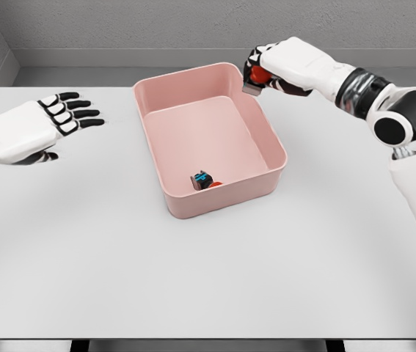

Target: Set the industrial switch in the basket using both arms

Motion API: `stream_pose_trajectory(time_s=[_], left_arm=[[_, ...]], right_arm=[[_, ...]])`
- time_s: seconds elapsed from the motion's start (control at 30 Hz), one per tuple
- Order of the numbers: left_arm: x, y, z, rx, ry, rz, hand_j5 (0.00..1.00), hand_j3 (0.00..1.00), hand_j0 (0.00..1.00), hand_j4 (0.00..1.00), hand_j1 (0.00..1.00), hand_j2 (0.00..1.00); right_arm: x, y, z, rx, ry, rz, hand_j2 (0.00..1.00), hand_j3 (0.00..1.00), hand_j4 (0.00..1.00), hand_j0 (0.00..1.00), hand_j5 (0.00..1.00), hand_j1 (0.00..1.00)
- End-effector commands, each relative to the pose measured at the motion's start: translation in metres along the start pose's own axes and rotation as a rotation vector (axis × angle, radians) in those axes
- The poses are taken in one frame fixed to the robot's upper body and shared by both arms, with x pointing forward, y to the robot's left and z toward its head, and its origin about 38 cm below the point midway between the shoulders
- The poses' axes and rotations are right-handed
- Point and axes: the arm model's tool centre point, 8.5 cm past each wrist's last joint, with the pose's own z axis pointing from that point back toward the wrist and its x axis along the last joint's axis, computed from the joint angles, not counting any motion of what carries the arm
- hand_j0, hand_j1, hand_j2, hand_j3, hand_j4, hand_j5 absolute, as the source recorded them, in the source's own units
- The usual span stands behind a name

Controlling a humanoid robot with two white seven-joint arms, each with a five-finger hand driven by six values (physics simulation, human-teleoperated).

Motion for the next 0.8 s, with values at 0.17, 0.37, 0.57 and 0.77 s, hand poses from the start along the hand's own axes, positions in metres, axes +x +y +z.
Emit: stream_pose_trajectory(time_s=[0.17, 0.37, 0.57, 0.77], left_arm=[[-0.029, -0.021, 0.023, -0.058, 0.112, 0.033, 1.00, 1.00, 1.00, 1.00, 1.00, 1.00], [-0.018, -0.035, 0.015, -0.070, 0.092, 0.061, 1.00, 1.00, 1.00, 1.00, 1.00, 1.00], [-0.017, -0.039, 0.013, -0.096, 0.091, 0.067, 1.00, 1.00, 1.00, 1.00, 1.00, 1.00], [-0.017, -0.039, 0.013, -0.098, 0.091, 0.067, 1.00, 1.00, 1.00, 1.00, 1.00, 1.00]], right_arm=[[0.030, 0.009, -0.017, 0.009, -0.068, -0.013, 0.50, 0.50, 0.50, 0.50, 0.50, 0.50], [0.040, 0.013, -0.024, 0.015, -0.089, -0.022, 0.51, 0.51, 0.51, 0.51, 0.51, 0.51], [0.043, 0.013, -0.027, 0.012, -0.097, -0.024, 1.00, 1.00, 1.00, 1.00, 1.00, 1.00], [0.045, 0.014, -0.028, 0.011, -0.102, -0.030, 1.00, 1.00, 1.00, 1.00, 1.00, 1.00]])
